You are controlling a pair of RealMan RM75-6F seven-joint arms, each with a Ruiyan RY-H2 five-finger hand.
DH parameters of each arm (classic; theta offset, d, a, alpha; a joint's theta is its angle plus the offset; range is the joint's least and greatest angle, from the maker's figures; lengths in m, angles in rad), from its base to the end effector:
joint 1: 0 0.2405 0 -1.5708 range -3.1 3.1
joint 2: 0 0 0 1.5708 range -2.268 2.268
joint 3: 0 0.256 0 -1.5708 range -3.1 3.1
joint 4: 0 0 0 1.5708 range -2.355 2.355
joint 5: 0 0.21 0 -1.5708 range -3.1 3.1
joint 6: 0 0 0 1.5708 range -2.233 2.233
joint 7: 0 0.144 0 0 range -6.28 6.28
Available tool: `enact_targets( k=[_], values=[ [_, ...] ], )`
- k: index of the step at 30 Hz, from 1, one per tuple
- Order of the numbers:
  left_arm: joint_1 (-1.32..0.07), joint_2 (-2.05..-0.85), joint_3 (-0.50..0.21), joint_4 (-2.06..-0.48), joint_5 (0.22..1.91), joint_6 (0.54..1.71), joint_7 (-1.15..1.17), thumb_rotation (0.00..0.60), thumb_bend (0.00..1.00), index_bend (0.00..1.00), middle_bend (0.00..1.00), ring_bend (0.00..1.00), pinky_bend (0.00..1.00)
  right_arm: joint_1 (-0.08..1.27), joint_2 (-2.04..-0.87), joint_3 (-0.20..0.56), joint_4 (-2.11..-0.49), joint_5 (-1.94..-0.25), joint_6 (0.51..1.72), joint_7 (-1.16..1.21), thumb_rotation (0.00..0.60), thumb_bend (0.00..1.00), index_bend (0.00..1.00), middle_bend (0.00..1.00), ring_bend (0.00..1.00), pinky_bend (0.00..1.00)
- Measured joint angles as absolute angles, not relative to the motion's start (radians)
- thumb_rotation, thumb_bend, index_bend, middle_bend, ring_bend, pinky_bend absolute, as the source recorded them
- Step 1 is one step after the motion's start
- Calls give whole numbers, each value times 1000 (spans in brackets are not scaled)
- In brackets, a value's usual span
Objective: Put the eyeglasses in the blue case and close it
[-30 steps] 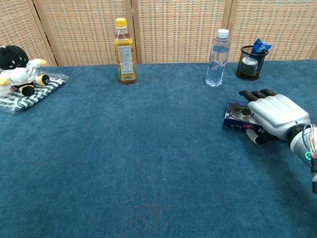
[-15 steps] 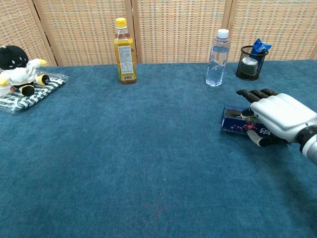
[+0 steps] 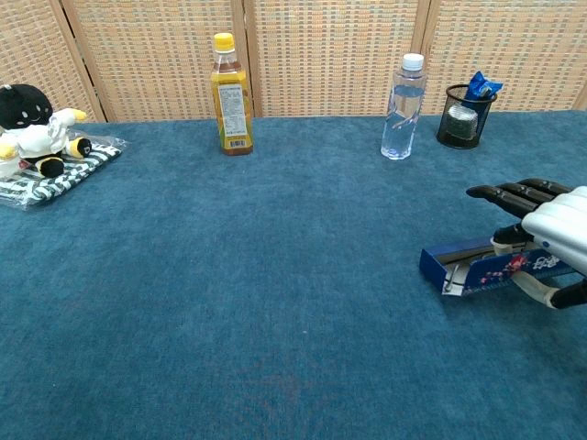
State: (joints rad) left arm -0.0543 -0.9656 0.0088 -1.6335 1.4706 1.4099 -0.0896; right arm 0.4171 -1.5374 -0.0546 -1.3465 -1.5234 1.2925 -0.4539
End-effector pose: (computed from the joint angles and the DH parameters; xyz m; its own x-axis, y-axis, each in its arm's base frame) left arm -0.3357 0.1578 0.1929 0.4248 0.1355 0.8951 0.8974 0.0666 -0.4361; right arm -0.2475 -0.2463 0.0022 0.7024 -0.0254 0.7113 -0.6557 -0.4120 0.6328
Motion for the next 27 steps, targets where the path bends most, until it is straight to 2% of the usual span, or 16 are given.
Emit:
enact_targets(
  k=[8, 27],
  values=[
    [-56, -968, 9, -1637, 1468, 1405, -77, 600, 0, 0, 0, 0, 0, 401, -1455, -94, -1408, -1580, 1279, -471, 600, 556, 771, 12, 0, 71],
    [-58, -970, 8, -1639, 1460, 1399, -69, 600, 0, 0, 0, 0, 0, 448, -1464, -45, -1403, -1550, 1165, -618, 600, 555, 771, 12, 0, 71]
  ],
)
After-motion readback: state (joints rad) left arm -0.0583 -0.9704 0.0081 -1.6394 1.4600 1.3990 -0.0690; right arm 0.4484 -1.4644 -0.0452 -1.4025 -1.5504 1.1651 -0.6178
